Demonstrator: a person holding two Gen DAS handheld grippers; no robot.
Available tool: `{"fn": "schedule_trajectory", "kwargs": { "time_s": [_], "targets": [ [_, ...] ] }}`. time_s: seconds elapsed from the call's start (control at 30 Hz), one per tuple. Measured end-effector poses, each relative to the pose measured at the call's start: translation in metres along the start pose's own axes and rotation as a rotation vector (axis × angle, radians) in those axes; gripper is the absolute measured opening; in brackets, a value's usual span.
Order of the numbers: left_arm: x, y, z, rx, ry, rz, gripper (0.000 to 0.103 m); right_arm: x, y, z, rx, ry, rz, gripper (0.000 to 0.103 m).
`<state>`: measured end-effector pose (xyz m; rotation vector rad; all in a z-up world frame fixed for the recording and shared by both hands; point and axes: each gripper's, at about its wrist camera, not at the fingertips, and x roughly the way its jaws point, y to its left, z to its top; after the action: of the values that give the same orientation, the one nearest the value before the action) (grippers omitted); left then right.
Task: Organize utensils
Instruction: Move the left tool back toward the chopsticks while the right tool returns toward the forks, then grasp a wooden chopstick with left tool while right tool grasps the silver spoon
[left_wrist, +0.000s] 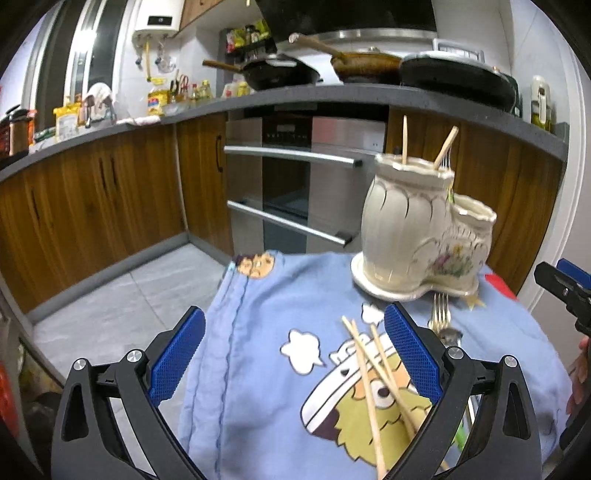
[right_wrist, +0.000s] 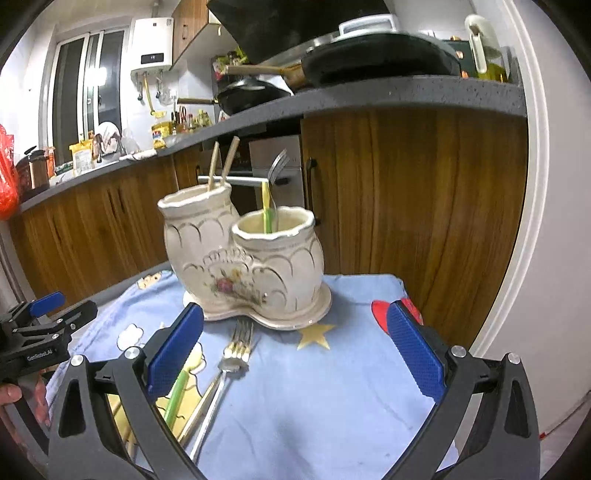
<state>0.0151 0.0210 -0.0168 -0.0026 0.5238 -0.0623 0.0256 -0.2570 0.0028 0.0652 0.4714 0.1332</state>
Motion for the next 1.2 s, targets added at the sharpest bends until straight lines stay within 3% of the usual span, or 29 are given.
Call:
{"fn": "schedule_trajectory", "kwargs": {
  "time_s": [0.23,0.4,0.53,0.6,0.8,0.83,0.87,0.9,0.97,1.2],
  "targets": [
    [0.012,0.002,-0.013,0.013,0.089,-0.068,0.097,0.014,-0.006,-0.007,0.031,0.079,0.033,0.098],
    [0.022,-0.005,-0.019,0.038,0.182,-0.12,0.091,0.019,0.0,-0.007,0.018,0.088,0.033,0.098],
    [0.03,-0.019,-0.028,0.106,0.269,-0.167,0.063,0.025,0.004,-0.007,0.007,0.104,0.039,0.098],
    [0.033,-0.025,-0.033,0.129,0.3,-0.187,0.055,0.028,0.006,-0.008,-0.001,0.118,0.045,0.098],
    [0.032,-0.036,-0.04,0.198,0.308,-0.179,0.036,0.035,0.012,-0.011,-0.023,0.172,0.063,0.098],
    [0.031,-0.037,-0.041,0.21,0.304,-0.176,0.026,0.037,0.014,-0.013,-0.035,0.184,0.064,0.098],
    [0.032,-0.038,-0.04,0.216,0.303,-0.167,0.013,0.039,0.016,-0.014,-0.049,0.203,0.068,0.094],
    [0.032,-0.037,-0.04,0.219,0.302,-0.158,0.007,0.041,0.018,-0.016,-0.059,0.218,0.076,0.086],
    [0.033,-0.033,-0.038,0.2,0.305,-0.171,0.007,0.044,0.024,-0.021,-0.085,0.267,0.1,0.079],
    [0.028,-0.024,-0.03,0.175,0.256,-0.136,0.006,0.051,0.042,-0.035,-0.161,0.356,0.169,0.035]
  ]
}}
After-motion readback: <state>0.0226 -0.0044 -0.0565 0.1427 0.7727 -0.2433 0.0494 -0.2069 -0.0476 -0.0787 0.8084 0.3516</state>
